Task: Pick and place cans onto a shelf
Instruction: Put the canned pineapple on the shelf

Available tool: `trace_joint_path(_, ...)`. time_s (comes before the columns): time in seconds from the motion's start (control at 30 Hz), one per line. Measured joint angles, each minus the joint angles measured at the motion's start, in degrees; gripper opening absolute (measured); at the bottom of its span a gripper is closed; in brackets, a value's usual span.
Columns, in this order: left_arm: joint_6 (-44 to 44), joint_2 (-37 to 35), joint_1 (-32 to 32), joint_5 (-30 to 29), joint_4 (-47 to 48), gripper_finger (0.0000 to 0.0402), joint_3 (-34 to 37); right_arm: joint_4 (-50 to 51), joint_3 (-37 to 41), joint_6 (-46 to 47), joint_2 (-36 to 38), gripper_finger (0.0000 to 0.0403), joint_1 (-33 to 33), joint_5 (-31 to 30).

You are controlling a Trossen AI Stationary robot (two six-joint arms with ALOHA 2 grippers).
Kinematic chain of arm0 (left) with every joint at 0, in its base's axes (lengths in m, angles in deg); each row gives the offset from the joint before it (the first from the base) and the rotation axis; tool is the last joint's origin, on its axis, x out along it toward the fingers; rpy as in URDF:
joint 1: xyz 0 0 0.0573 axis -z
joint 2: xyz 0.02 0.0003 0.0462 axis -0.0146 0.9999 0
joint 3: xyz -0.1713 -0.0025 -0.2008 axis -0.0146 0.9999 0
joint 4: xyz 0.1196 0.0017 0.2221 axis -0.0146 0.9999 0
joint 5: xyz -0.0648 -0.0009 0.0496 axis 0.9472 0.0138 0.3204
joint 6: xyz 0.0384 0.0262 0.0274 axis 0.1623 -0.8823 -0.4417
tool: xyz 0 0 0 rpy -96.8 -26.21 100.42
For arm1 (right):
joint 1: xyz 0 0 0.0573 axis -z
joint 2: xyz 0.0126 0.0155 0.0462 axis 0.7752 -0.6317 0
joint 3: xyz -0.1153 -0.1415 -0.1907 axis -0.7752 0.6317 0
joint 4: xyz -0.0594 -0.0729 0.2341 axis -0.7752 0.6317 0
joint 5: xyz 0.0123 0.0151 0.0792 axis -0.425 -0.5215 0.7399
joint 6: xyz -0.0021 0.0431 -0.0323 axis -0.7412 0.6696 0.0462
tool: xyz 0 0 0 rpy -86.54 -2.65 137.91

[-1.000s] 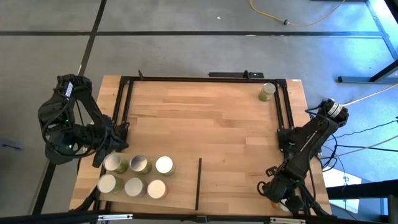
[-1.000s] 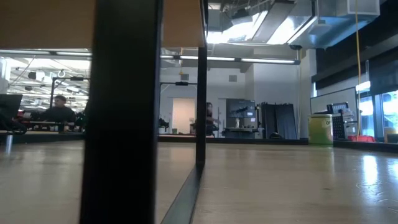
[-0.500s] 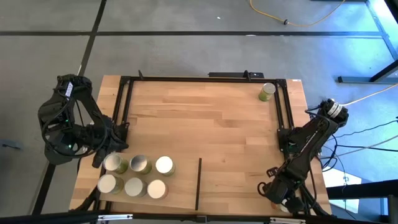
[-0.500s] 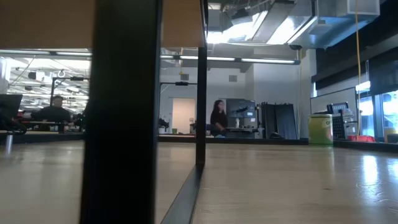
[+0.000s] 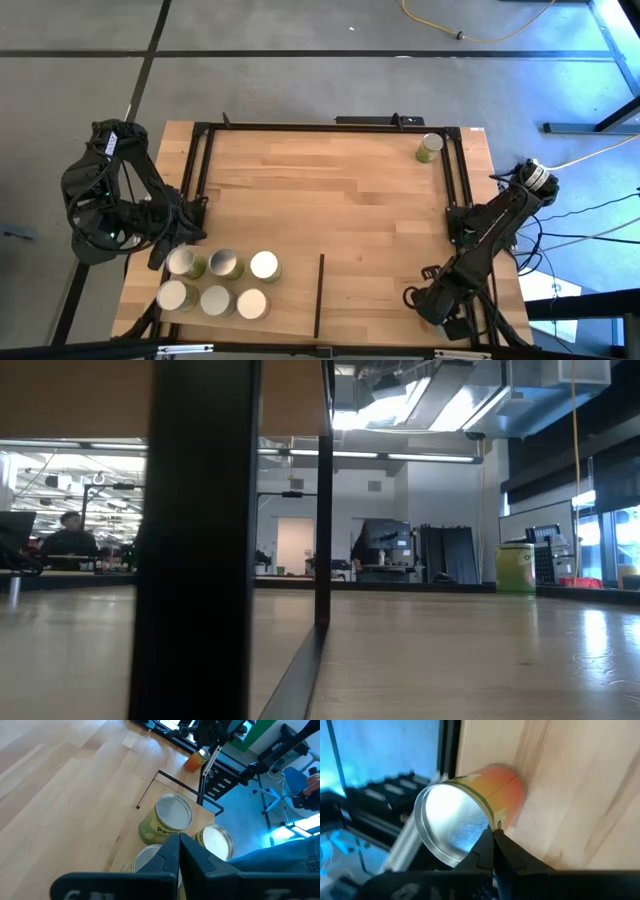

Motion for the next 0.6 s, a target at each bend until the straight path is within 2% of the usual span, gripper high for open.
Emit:
trace_joint_path(0.27,-0.14,0.02,0.01,2.28,0.04,0.0,0.0,3.49,-7.15,1.08,0.07,0.0001,4.87,-2.63)
trace_joint_path(0.5,-0.14,0.02,0.02,3.15,0.06,0.0,0.0,14.93,-16.39,1.07,0.13,0.0,9.47,-3.81)
trace_joint_path(0.6,-0.16,0.02,0.02,3.15,0.11,0.0,-0.01,19.29,-21.89,1.24,0.16,0.0,11.7,-6.29)
